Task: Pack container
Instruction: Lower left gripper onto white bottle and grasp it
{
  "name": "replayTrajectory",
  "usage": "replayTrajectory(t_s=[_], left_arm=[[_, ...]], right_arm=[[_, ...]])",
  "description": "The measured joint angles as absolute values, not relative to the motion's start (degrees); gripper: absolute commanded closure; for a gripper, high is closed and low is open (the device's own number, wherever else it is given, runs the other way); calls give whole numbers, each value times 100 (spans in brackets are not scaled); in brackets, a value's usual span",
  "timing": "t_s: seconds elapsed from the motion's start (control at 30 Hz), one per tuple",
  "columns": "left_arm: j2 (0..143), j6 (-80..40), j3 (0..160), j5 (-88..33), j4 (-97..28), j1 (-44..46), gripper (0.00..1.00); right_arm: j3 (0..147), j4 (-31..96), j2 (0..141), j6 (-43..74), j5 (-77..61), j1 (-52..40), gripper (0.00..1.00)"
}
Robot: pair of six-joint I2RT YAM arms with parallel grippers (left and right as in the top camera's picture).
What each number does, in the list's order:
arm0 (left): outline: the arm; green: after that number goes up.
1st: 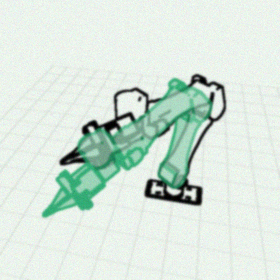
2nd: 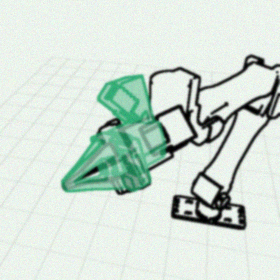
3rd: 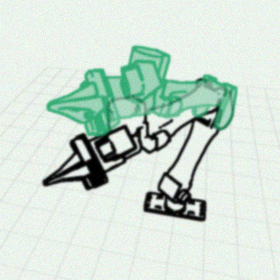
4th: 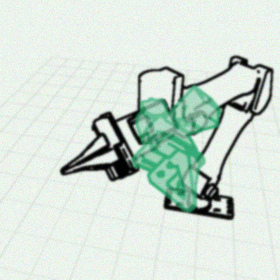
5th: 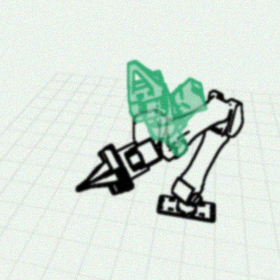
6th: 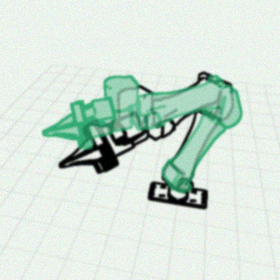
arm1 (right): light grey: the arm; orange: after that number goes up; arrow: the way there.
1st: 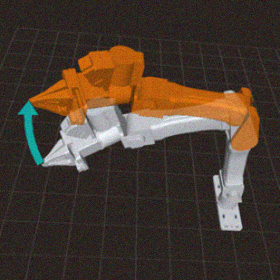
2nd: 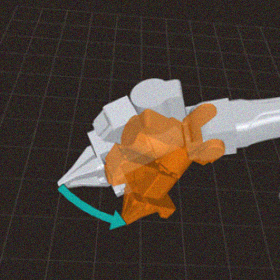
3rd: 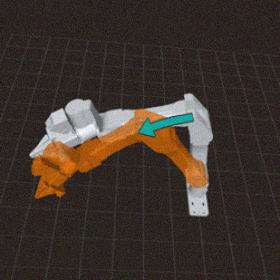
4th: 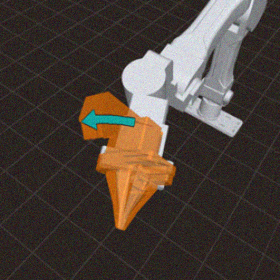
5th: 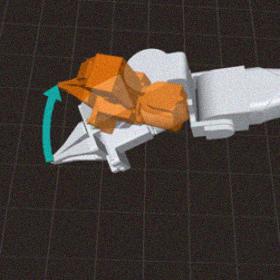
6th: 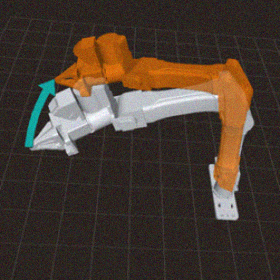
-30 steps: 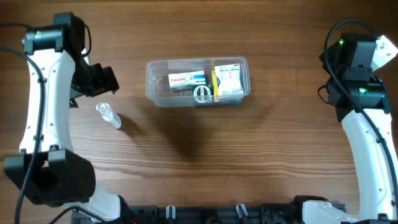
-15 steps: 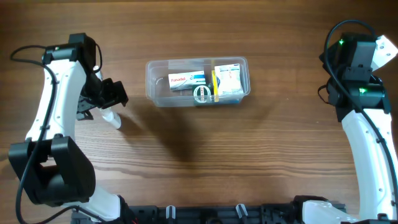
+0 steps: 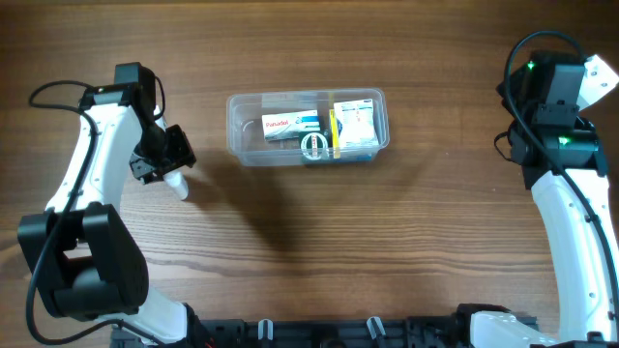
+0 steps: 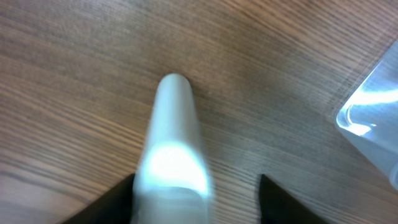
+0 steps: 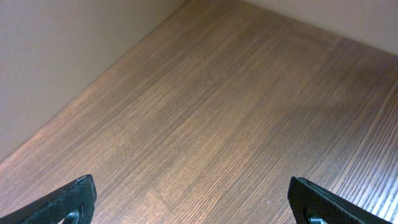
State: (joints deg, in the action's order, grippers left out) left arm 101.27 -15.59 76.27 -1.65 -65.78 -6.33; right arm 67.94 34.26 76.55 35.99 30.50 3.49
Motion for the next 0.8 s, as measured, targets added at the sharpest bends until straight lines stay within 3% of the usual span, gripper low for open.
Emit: replayTrajectory(t_s=[0.17,0.3,0.8], left_arm=[[10127,-1542,7625,-163,-6506,-633,63],[10127,-1555,7623,-139,-6488,-633,77],[10121,-1483,7776,8,-6726,-633,86]], right_arm=[[6794,3426,7655,3597,3050,349,0],[6794,3426,7655,3597,3050,349,0],[6794,3426,7655,3597,3050,349,0]])
